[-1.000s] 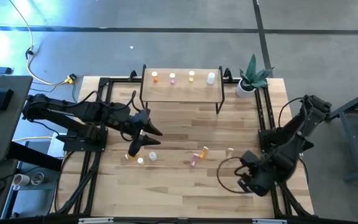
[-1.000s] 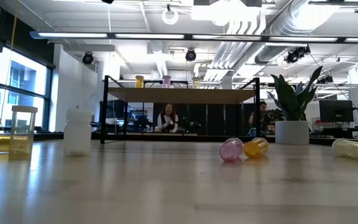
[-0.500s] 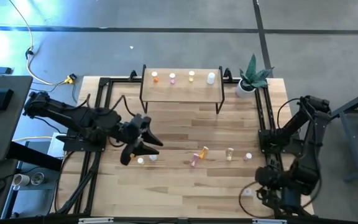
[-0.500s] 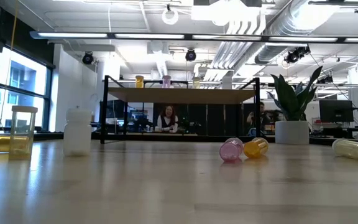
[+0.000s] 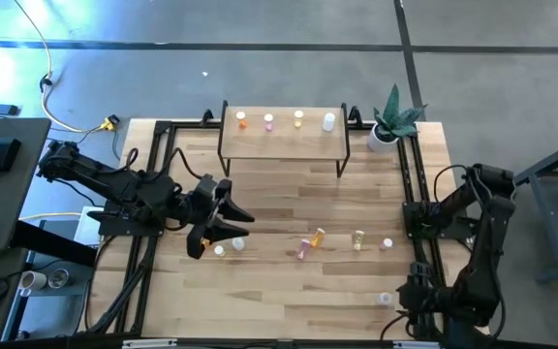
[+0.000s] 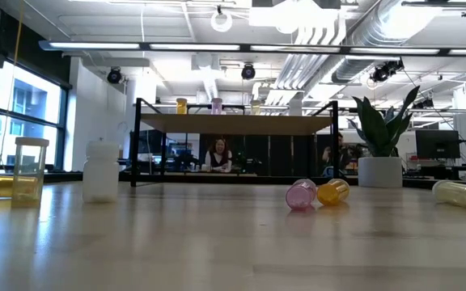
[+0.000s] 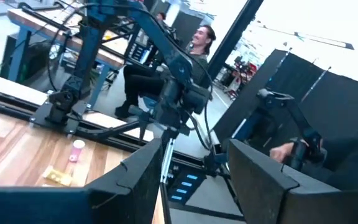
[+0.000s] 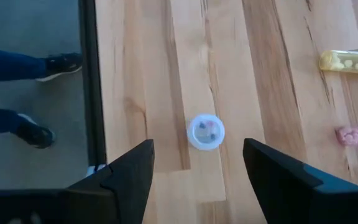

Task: Pick and place medicine bottles onto shelf by color
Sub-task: Put the right white pill bottle on the shelf aligned with the other white pill bottle

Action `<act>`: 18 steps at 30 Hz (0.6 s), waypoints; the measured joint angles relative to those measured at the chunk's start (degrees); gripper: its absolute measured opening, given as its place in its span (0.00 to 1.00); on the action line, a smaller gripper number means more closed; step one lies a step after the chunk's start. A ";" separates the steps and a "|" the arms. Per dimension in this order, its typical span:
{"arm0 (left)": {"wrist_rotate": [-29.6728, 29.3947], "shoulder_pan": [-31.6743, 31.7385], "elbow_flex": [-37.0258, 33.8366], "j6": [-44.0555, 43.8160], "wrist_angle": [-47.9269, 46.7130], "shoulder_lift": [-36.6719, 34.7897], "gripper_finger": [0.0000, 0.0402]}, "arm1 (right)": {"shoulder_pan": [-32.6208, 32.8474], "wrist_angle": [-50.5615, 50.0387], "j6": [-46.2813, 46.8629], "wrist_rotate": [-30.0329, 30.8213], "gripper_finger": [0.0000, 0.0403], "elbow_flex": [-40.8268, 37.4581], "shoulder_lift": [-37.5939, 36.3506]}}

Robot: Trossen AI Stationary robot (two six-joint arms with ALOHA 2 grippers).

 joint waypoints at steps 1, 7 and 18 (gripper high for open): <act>-0.15 -0.11 0.00 0.00 0.00 0.00 0.43 | 0.00 0.43 0.04 0.02 0.59 0.00 0.91; -0.32 -0.86 0.00 -0.11 0.00 0.00 0.43 | -0.02 0.62 3.20 0.00 0.59 0.00 6.57; -0.30 -0.85 0.00 -0.10 -0.07 0.00 0.43 | -0.03 0.59 11.93 2.13 0.59 0.00 12.49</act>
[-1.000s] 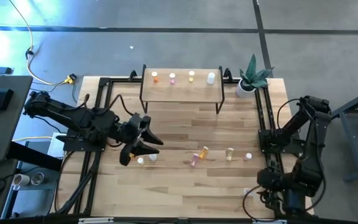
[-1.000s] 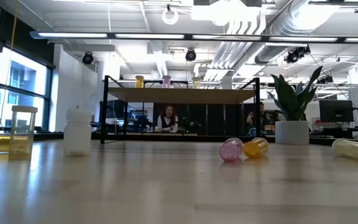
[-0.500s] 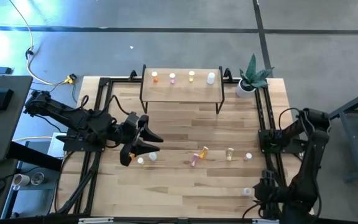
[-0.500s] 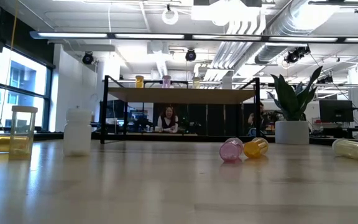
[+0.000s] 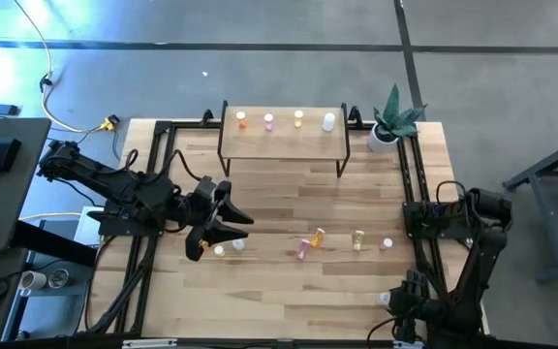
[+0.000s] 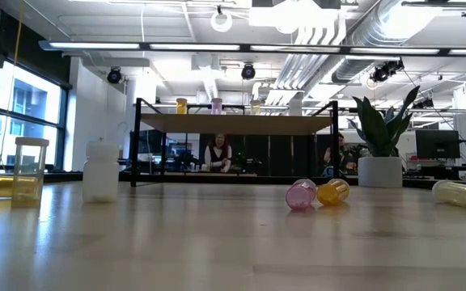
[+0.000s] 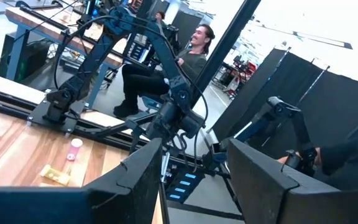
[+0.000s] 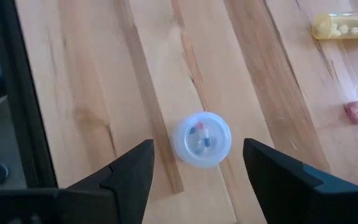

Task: Pick and place medicine bottles onto shelf by color
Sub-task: Put the right white pill bottle on the shelf aligned with the other white pill bottle

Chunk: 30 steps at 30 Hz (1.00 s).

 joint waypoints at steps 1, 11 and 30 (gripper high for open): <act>0.00 0.00 0.00 0.00 -0.02 0.00 0.43 | -0.08 0.00 0.48 0.13 0.59 0.00 0.31; 0.01 0.04 0.00 1.91 -0.07 0.00 0.43 | -0.10 -0.32 9.62 0.69 0.58 -2.19 2.12; -0.36 0.31 0.02 4.53 -3.95 0.00 0.43 | -1.77 1.58 11.95 3.71 0.43 -2.89 2.12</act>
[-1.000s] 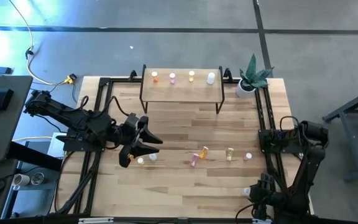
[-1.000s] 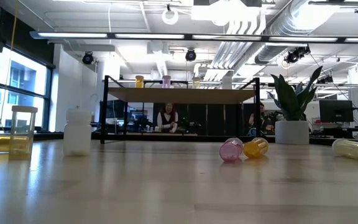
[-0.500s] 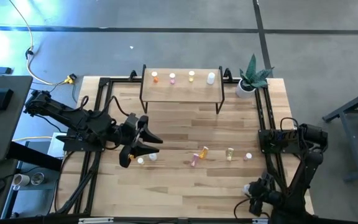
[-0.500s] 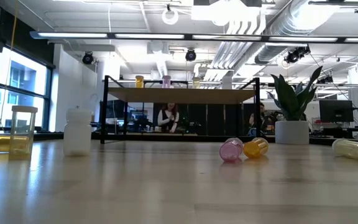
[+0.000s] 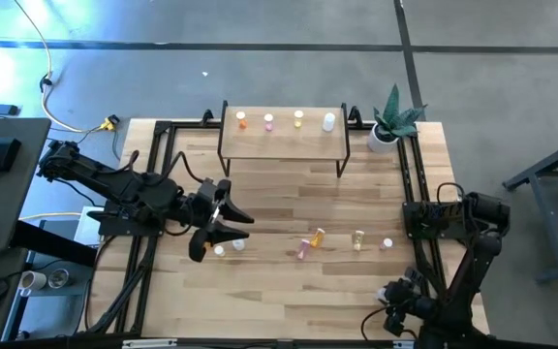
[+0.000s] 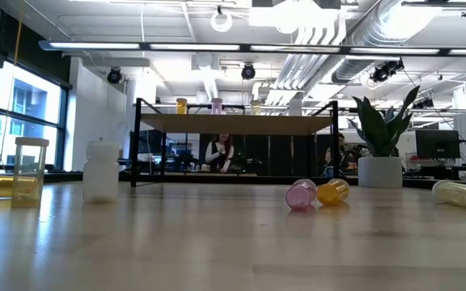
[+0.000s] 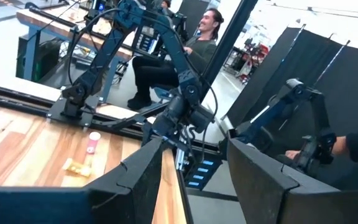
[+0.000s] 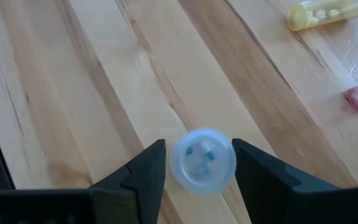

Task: Pick and place medicine bottles onto shelf by color
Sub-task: Put the right white pill bottle on the shelf aligned with the other white pill bottle

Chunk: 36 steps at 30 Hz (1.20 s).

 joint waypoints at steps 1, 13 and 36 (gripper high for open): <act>-0.20 0.00 0.00 0.01 -0.33 0.00 0.43 | -0.26 0.01 -0.36 0.02 0.42 0.00 0.00; -0.51 0.00 0.00 1.22 -2.15 0.00 0.43 | -1.00 0.64 -0.36 -1.12 0.33 0.00 -0.13; -0.90 13.35 0.00 16.39 -2.32 0.00 0.43 | -11.09 1.52 1.62 1.04 0.32 3.80 -3.94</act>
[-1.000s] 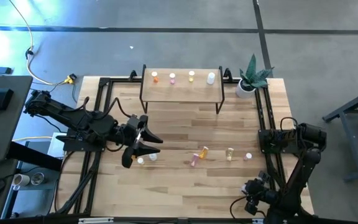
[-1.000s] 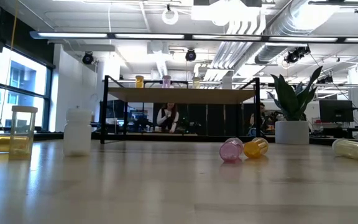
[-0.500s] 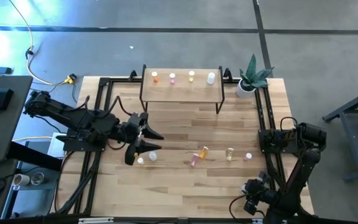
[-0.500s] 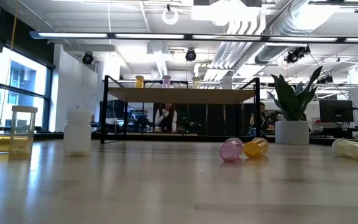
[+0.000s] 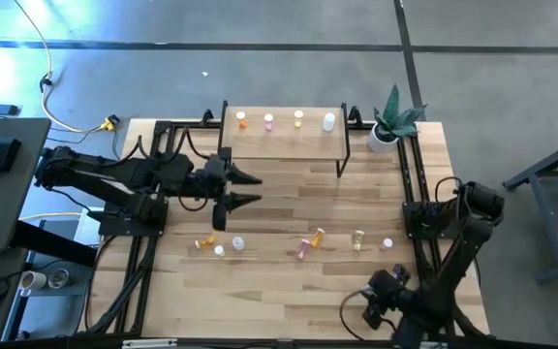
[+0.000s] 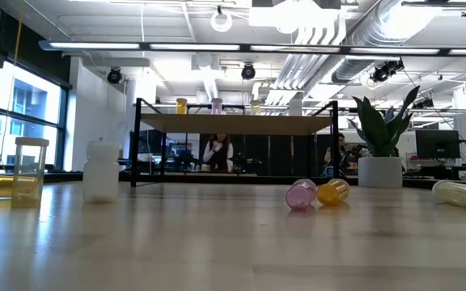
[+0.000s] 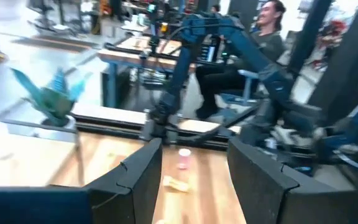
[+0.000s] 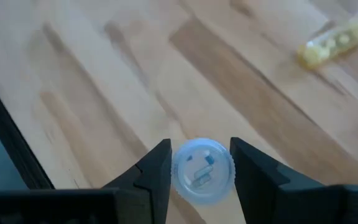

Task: Pick and place medicine bottles onto shelf by color
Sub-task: Put the right white pill bottle on the shelf aligned with the other white pill bottle

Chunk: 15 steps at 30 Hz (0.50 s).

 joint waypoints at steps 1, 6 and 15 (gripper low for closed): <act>-0.01 0.68 0.01 0.95 -0.42 0.00 0.43 | -1.10 0.28 -0.09 0.27 0.32 0.00 -0.54; 0.02 4.01 0.02 3.73 -3.83 0.00 0.43 | -6.88 1.81 -2.69 3.28 0.32 0.07 -3.73; 0.04 8.06 0.02 4.51 -7.80 0.00 0.43 | -19.65 1.91 -11.79 5.30 0.32 0.09 -9.73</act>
